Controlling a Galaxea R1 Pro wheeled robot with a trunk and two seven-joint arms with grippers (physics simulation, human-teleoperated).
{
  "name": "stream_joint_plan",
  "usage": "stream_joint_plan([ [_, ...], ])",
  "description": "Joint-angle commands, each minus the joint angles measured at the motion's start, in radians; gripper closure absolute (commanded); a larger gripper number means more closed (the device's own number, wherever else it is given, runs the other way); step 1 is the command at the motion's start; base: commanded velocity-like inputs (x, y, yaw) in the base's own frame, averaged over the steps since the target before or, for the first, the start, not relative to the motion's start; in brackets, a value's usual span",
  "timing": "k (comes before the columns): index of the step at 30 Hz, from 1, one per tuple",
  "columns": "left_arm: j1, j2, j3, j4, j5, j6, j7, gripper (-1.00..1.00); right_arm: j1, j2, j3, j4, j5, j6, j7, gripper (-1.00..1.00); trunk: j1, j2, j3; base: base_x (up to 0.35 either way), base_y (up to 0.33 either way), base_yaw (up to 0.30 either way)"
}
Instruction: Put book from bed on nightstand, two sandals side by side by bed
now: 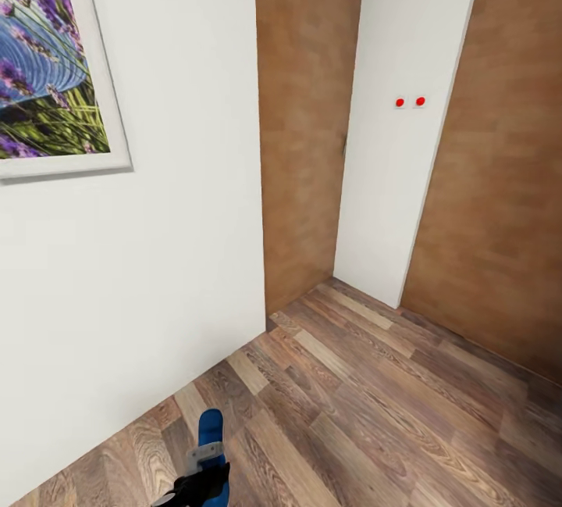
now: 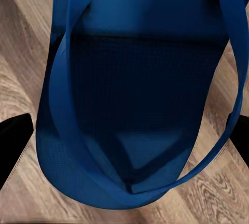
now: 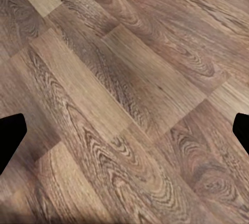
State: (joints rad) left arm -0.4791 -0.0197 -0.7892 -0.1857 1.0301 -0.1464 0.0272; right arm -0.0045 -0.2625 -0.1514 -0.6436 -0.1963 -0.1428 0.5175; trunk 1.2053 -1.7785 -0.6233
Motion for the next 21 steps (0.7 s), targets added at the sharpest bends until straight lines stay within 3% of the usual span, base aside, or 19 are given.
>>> stream_joint_plan([
  [1, -0.001, 0.0, -0.008, 0.001, 0.007, -0.004, 0.003, 1.0, 0.0, 0.0, -0.002, 0.001, -0.007, 0.0, 0.007, -1.0, 0.0, 0.0, -0.001, -0.001, 0.0, 0.285],
  [21, -0.001, 0.0, -0.008, 0.0, 0.007, -0.004, 0.003, 1.0, 0.0, 0.0, -0.002, 0.001, -0.006, 0.0, 0.007, -1.0, 0.0, 0.0, -0.001, 0.0, 0.0, 0.291],
])
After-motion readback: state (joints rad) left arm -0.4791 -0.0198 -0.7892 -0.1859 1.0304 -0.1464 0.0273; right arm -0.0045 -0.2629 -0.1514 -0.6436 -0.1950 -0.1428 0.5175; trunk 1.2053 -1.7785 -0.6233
